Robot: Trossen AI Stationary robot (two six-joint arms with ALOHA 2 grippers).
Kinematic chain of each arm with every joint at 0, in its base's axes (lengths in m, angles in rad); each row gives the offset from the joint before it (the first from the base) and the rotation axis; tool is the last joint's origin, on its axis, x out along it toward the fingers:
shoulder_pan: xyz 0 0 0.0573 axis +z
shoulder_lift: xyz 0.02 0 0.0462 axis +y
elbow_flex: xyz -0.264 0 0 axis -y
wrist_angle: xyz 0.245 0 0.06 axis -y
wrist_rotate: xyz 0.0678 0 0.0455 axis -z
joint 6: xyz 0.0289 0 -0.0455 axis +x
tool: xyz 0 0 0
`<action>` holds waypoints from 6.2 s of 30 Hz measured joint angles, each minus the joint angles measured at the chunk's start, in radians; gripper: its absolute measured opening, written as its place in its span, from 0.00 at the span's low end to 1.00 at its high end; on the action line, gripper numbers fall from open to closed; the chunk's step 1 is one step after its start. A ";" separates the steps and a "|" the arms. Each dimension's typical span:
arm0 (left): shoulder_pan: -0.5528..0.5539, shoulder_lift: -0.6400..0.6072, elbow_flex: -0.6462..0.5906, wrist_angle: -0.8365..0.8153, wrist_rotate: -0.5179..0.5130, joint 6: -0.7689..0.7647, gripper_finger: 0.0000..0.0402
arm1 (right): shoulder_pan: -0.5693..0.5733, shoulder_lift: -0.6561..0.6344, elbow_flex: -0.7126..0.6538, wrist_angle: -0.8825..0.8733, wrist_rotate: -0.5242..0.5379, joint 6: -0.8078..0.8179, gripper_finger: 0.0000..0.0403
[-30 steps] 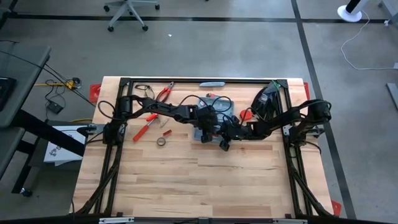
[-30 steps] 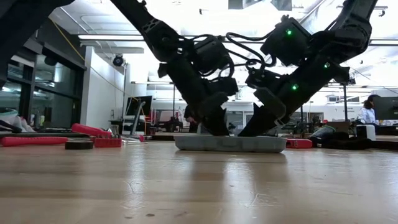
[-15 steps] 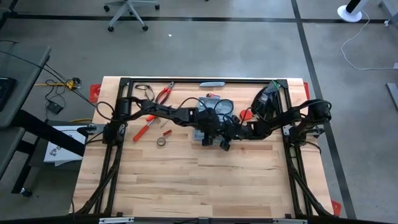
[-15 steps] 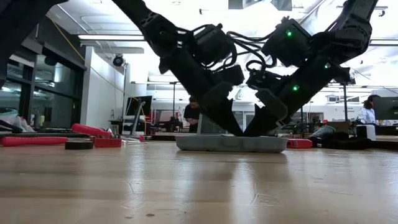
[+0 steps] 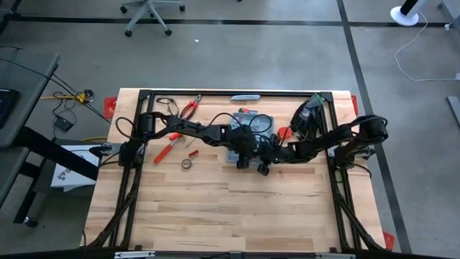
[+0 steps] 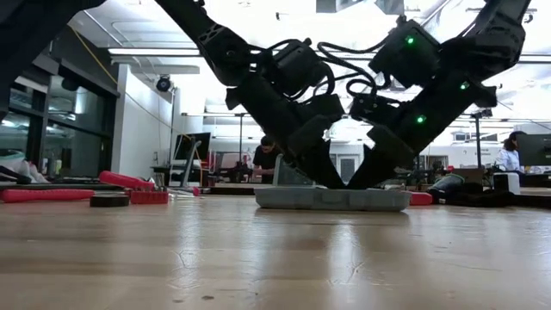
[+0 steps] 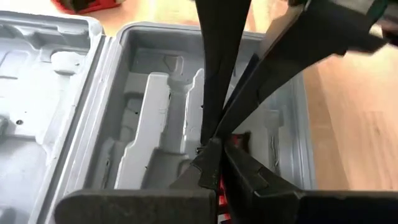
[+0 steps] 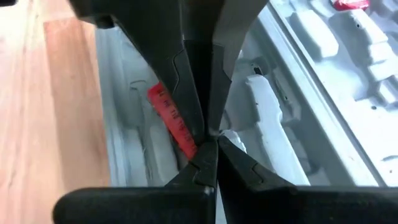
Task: Prefit tool cases
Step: Put the right orange multi-bit set into the gray tool case
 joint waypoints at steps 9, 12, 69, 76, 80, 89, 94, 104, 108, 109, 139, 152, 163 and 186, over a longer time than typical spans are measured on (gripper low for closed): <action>0.002 0.002 -0.005 0.052 0.033 -0.019 0.01 | -0.019 0.042 0.006 0.011 -0.020 0.020 0.00; 0.001 -0.022 -0.006 0.041 0.027 -0.001 0.01 | -0.020 0.058 0.009 0.018 -0.020 0.028 0.00; -0.098 -0.223 -0.153 -0.107 -0.186 -0.029 0.01 | -0.136 0.035 0.006 0.051 -0.222 -0.115 0.00; -0.039 -0.162 -0.151 -0.015 -0.133 -0.026 0.01 | -0.158 0.033 0.007 0.044 -0.266 -0.115 0.00; -0.024 -0.147 -0.150 -0.006 -0.097 0.003 0.01 | -0.159 0.033 0.007 0.039 -0.266 -0.115 0.00; 0.009 -0.145 -0.138 0.074 -0.186 0.045 0.01 | -0.151 0.033 0.007 0.030 -0.287 -0.098 0.00; 0.021 -0.145 -0.136 0.083 -0.238 0.045 0.01 | -0.141 0.033 0.007 0.030 -0.299 -0.089 0.00; 0.013 -0.183 -0.136 -0.072 -0.156 0.061 0.01 | -0.151 0.033 0.007 0.047 -0.257 -0.061 0.00; 0.028 -0.215 -0.136 -0.115 -0.139 -0.100 0.01 | -0.153 0.033 0.007 0.045 -0.256 -0.050 0.00; 0.040 -0.219 -0.136 -0.118 -0.116 -0.148 0.01 | -0.153 0.033 0.007 0.044 -0.256 -0.043 0.00; 0.100 -0.166 -0.136 0.043 0.154 -0.614 0.44 | -0.143 -0.007 0.008 -0.064 -0.127 -0.142 0.00; 0.054 -0.113 -0.134 0.064 0.185 -0.634 0.44 | -0.135 -0.027 0.007 -0.056 -0.198 -0.133 0.00; 0.049 -0.112 -0.134 0.084 0.133 -0.631 0.44 | -0.055 -0.031 0.008 -0.095 -0.252 -0.065 0.00; -0.060 -0.112 -0.141 0.068 0.069 -0.637 0.44 | 0.103 -0.075 0.010 -0.186 -0.198 0.149 0.00</action>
